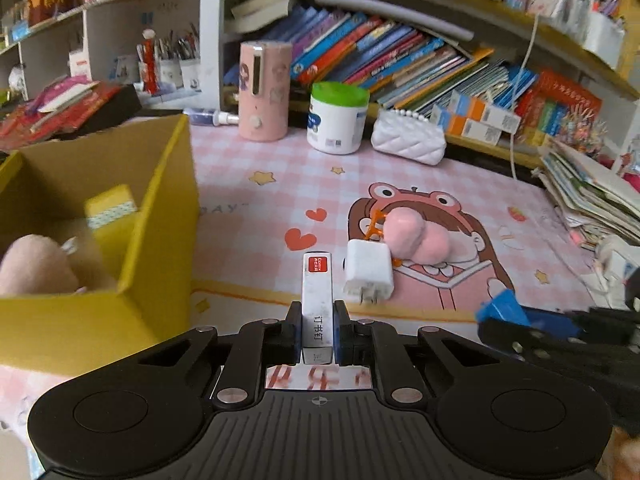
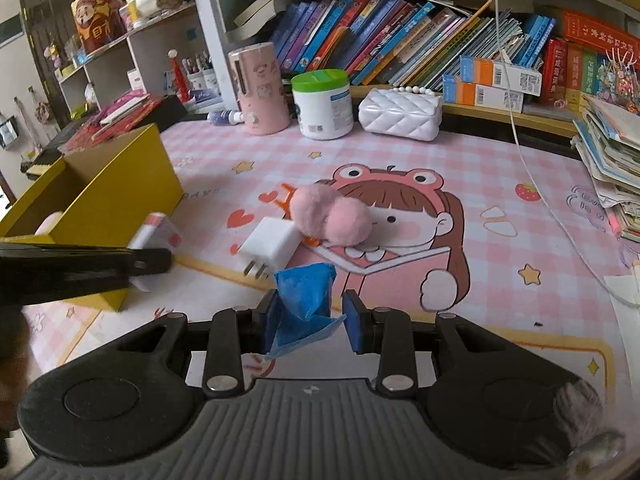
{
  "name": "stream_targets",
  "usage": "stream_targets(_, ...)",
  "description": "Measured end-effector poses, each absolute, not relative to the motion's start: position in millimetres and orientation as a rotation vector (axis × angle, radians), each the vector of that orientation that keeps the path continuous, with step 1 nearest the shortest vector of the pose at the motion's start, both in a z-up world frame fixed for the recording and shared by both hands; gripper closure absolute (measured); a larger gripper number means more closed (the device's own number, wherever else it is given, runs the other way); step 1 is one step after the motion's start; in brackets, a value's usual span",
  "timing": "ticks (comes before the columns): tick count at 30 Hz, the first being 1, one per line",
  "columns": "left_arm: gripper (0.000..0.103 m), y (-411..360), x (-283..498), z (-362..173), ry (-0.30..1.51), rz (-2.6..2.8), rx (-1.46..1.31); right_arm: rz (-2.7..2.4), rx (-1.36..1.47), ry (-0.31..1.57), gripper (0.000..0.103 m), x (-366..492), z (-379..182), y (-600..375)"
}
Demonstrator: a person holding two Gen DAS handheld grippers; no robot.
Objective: Organize objects
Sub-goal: 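Carry the white-red box with the left gripper while the right gripper carries the blue packet to the box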
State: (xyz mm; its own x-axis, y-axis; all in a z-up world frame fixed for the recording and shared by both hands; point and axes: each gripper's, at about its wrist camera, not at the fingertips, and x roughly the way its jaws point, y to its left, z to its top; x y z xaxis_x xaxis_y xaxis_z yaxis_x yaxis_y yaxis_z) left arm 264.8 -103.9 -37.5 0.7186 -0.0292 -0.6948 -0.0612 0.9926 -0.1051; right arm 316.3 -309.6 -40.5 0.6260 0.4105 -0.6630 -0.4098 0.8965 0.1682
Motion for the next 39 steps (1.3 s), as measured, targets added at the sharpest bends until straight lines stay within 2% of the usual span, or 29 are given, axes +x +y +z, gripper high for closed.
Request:
stream_targets(15,0.09,-49,189,-33,0.748,-0.015,-0.161,0.436,-0.017,0.745,0.071,260,-30,-259)
stream_targets(39,0.09,105,46,-32,0.75,0.049,-0.177,0.483,-0.025,0.75,0.071,115,-33,-108)
